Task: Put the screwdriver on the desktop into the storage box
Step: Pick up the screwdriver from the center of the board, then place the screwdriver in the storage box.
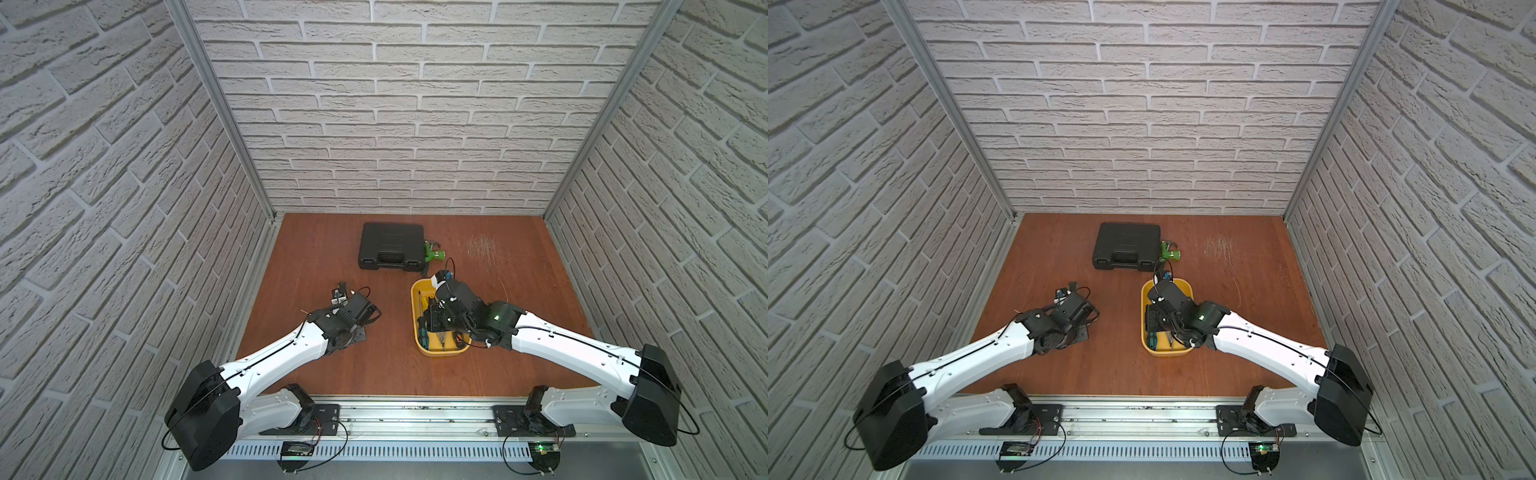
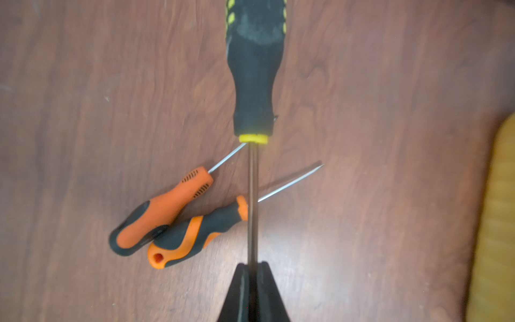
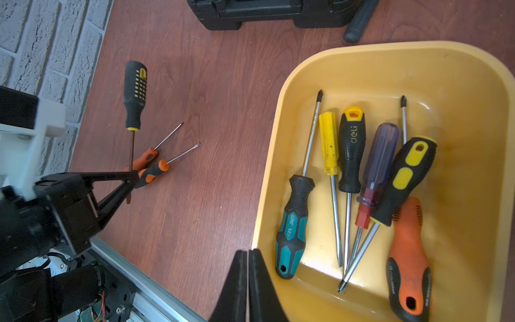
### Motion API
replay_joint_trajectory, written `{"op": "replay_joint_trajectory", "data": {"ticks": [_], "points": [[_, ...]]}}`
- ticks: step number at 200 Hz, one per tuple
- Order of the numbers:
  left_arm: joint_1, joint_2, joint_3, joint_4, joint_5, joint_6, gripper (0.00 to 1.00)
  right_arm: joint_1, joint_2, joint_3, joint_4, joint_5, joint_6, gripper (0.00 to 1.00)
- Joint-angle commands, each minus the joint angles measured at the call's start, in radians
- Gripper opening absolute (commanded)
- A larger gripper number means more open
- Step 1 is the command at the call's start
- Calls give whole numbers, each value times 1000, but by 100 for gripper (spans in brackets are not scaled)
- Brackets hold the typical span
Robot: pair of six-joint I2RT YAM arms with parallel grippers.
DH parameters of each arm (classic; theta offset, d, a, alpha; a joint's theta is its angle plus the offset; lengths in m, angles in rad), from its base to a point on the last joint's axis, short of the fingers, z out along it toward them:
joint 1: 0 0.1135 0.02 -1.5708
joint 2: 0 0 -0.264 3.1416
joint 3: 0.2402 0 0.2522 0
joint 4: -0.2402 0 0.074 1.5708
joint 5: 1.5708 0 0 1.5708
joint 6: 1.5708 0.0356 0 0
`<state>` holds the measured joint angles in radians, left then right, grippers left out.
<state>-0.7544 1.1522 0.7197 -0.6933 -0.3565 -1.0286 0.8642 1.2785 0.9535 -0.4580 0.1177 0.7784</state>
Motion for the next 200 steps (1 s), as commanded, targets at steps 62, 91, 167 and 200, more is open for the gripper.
{"op": "replay_joint_trajectory", "data": {"ticks": [62, 91, 167, 200], "points": [[-171, -93, 81, 52, -100, 86, 0, -5, -178, -62, -52, 223, 81, 12], [-212, -101, 68, 138, -96, 56, 0, -29, -215, -77, -89, 259, 119, 12], [-339, -79, 45, 320, -131, -31, 0, -94, -276, -130, -131, 261, 191, 14], [-384, 10, 79, 388, -116, -33, 0, -100, -276, -121, -140, 248, 184, 14]]}}
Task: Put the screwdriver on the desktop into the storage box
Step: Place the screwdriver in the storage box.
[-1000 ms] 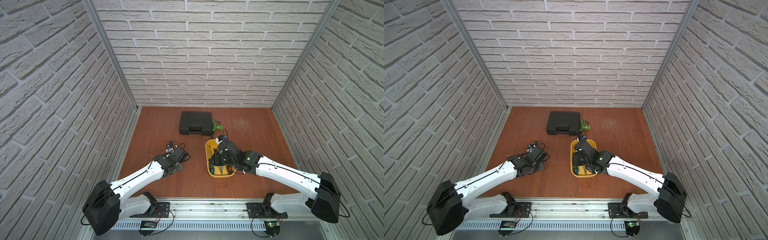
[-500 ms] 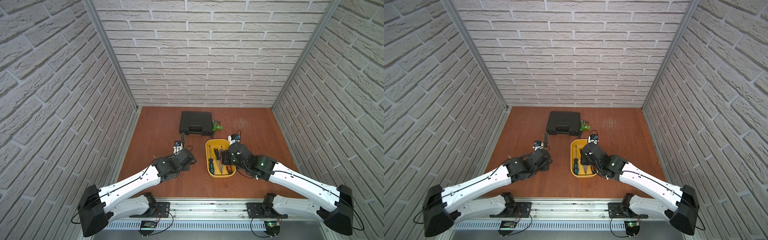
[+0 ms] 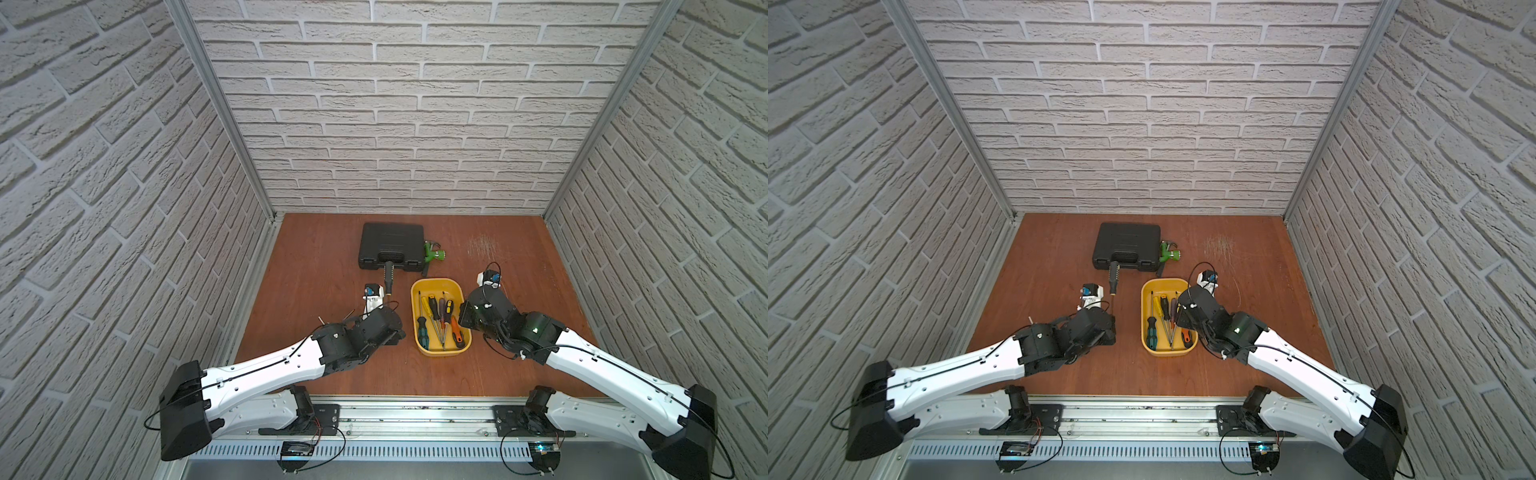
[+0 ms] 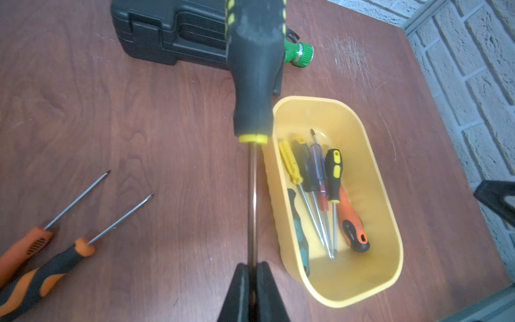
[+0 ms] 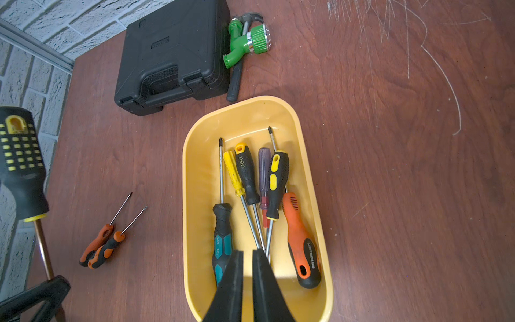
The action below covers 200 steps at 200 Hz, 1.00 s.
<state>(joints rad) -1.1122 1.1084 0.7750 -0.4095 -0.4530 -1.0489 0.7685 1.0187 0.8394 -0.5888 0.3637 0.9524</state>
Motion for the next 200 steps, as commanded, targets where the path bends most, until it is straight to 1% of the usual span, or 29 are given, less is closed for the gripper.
{"op": "replay_joint_trajectory", "data": {"ticks": [1, 26, 46, 70, 76, 80, 90, 127, 158, 181, 200], "points": [[-28, 56, 25, 105, -20, -14, 0, -4, -17, -8, -10, 1, 11, 14], [-51, 110, 59, 119, -13, -17, 0, -7, -40, -34, 3, 1, 19, 14], [-66, 131, 57, 168, -6, -39, 0, -12, -48, -29, -6, 2, 11, 14], [-66, 180, 38, 280, 77, -82, 0, -13, -55, -49, 6, -6, 20, 14], [-67, 193, 38, 300, 81, -89, 0, -14, -55, -51, 14, -10, 20, 14], [-69, 203, 38, 313, 112, -93, 0, -14, -54, -50, 15, -13, 19, 14], [-76, 222, 37, 346, 124, -101, 0, -16, -47, -43, 14, -20, 10, 14], [-89, 264, 18, 451, 176, -117, 0, -17, -21, -37, 59, -99, -36, 14], [-89, 287, -1, 488, 181, -150, 0, -17, -2, -18, 60, -137, -59, 14], [-89, 301, -35, 561, 201, -188, 0, -17, 17, -28, 88, -173, -63, 14], [-89, 302, -44, 592, 192, -204, 0, -15, 49, -13, 121, -234, -83, 14]]}}
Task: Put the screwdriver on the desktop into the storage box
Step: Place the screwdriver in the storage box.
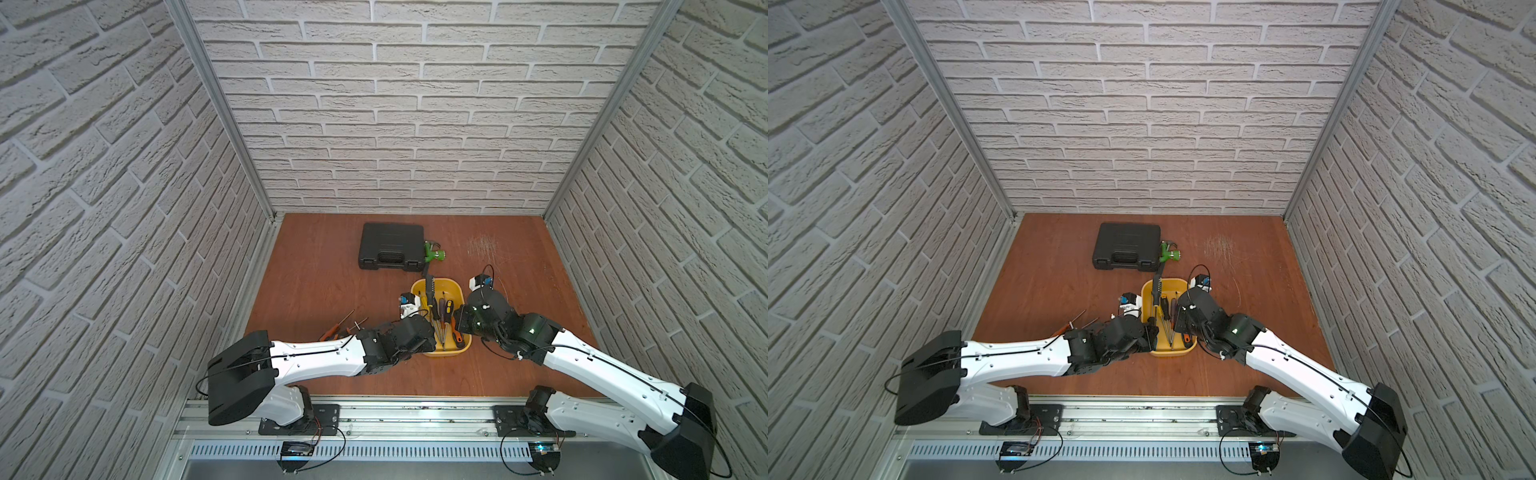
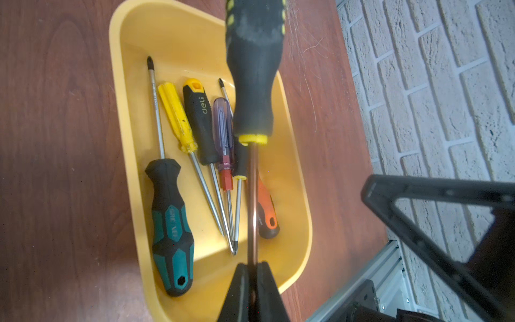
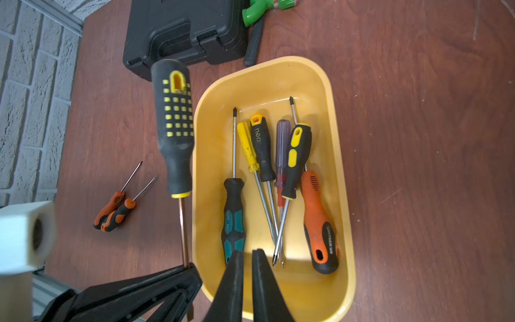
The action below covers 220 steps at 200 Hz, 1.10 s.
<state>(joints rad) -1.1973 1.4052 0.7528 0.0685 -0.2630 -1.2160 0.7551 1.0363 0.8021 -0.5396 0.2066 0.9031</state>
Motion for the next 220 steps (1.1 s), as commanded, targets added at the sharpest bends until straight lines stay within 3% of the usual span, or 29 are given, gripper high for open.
{"op": "replay_joint_trajectory", "data": {"ticks": [1, 59, 136, 220], "points": [[-4, 6, -22, 115, 1, -38, 0, -1, 33, 27, 70, -79, -35, 14], [5, 13, -44, 132, -28, -107, 0, 5, 35, 37, 46, -54, -31, 13], [7, 95, -70, 227, 22, -185, 0, 3, 32, 18, 56, -49, -21, 13], [9, 129, -56, 232, 17, -184, 0, 4, 6, 30, 15, -26, -38, 13]]}}
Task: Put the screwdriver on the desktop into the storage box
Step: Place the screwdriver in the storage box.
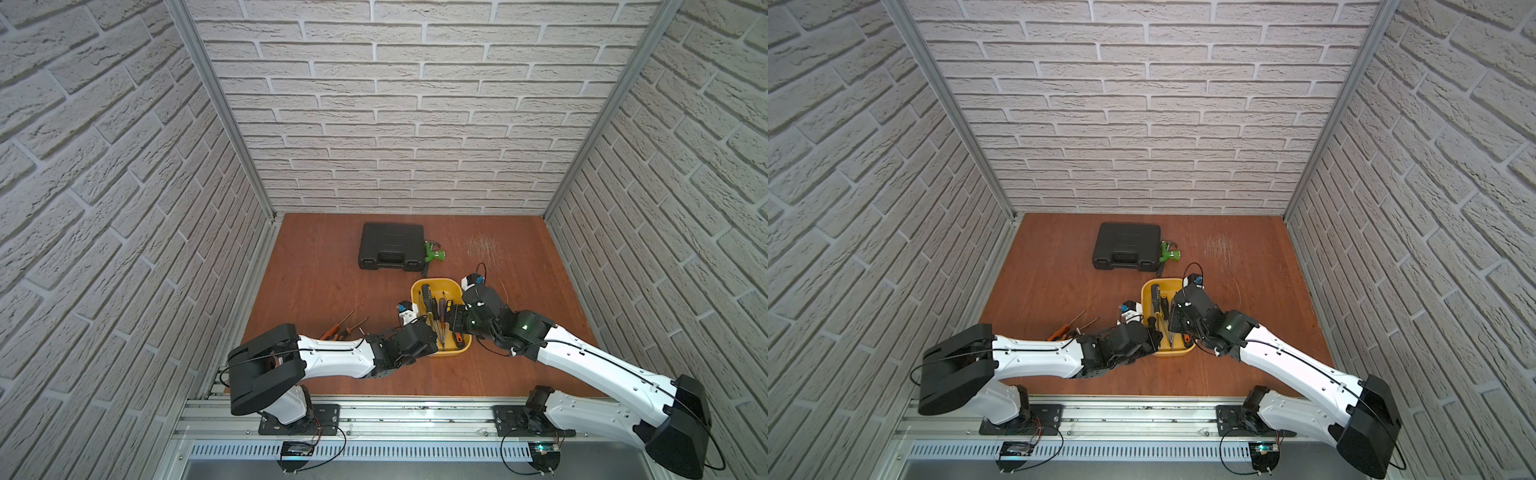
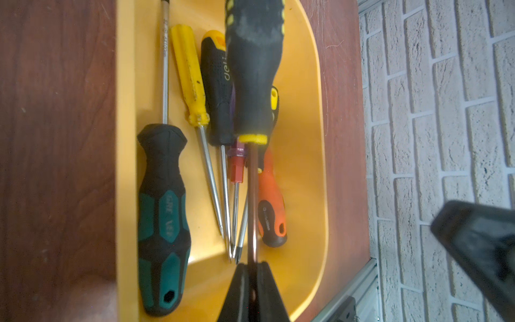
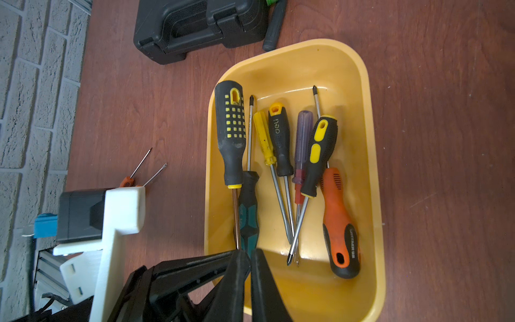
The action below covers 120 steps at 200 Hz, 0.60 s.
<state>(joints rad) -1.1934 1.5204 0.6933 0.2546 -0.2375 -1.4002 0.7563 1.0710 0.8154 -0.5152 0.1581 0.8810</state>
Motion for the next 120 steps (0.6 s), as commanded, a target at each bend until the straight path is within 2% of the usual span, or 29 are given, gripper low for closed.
{"op": "replay_joint_trajectory", "data": {"ticks": [1, 120], "points": [[5, 14, 4, 47, -7, 1, 0, 1, -29, 16, -10, 23, -16, 13], [5, 27, 19, 37, 0, 2, 0, 1, -33, 16, -6, 30, -20, 13]]}}
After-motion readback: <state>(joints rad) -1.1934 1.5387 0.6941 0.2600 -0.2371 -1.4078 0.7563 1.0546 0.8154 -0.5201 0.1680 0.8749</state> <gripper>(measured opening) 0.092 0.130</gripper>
